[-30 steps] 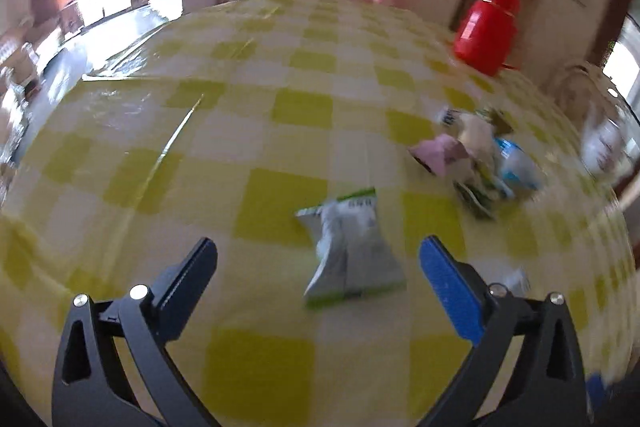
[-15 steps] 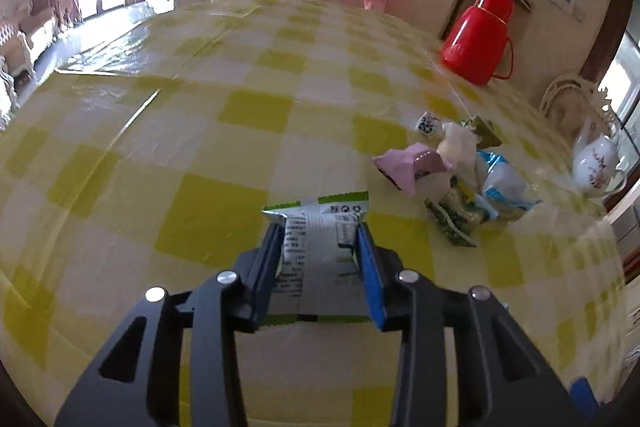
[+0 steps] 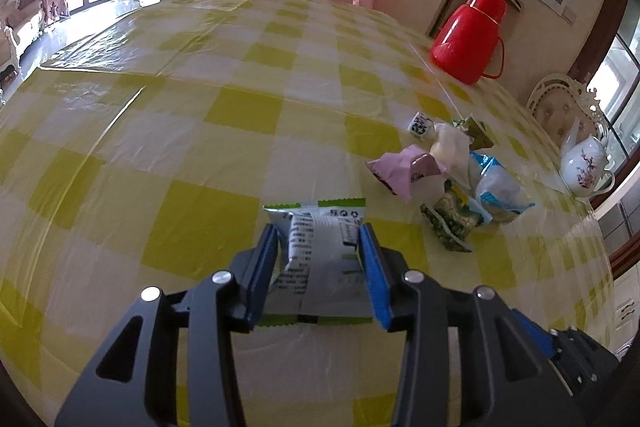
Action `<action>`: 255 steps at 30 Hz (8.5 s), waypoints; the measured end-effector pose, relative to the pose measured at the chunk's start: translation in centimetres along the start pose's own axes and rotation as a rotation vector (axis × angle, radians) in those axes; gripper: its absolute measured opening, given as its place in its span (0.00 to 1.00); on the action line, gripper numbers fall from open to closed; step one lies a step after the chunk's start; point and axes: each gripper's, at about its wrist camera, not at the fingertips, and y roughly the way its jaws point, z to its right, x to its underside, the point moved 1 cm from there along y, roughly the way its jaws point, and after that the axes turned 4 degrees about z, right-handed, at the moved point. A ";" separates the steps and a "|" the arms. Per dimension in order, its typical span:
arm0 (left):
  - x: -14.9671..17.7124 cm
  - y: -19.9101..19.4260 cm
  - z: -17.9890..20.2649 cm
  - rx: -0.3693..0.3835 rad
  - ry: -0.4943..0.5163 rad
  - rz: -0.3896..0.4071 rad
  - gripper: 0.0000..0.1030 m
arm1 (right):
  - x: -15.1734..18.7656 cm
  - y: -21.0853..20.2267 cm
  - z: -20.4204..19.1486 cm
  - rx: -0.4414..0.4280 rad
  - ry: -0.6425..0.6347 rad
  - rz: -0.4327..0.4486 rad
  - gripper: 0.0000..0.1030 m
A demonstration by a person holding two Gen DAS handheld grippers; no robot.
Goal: Organize snacks
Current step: 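Grasp the green-trimmed white packet with the left gripper while the right grasps a small white-blue bar, then lift both held snacks and carry them toward the bin, then lower both held snacks over the purple-rimmed bin, then open the left gripper over the bin while the right releases the white-blue bar, then move both open grippers back over the table snacks, then grasp the blue-trimmed clear cartoon bag with the right gripper, then grasp the green printed snack packet with the left gripper, then lift both held packets and carry them toward the bin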
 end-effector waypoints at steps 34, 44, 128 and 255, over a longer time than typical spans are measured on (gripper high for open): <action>6.8 -7.9 5.2 0.087 0.217 0.104 0.35 | 8.8 -13.0 4.4 0.061 0.331 0.268 0.35; 9.8 -10.3 7.3 0.128 0.302 0.100 0.35 | 9.8 -13.5 3.3 0.049 0.315 0.262 0.35; 13.8 -28.8 -31.3 -0.673 0.091 0.073 0.93 | 10.4 -19.7 -33.3 -0.817 -0.339 0.190 0.82; 10.8 -11.9 8.3 0.203 0.402 -0.024 0.42 | 14.4 -15.2 10.2 0.083 0.583 0.230 0.47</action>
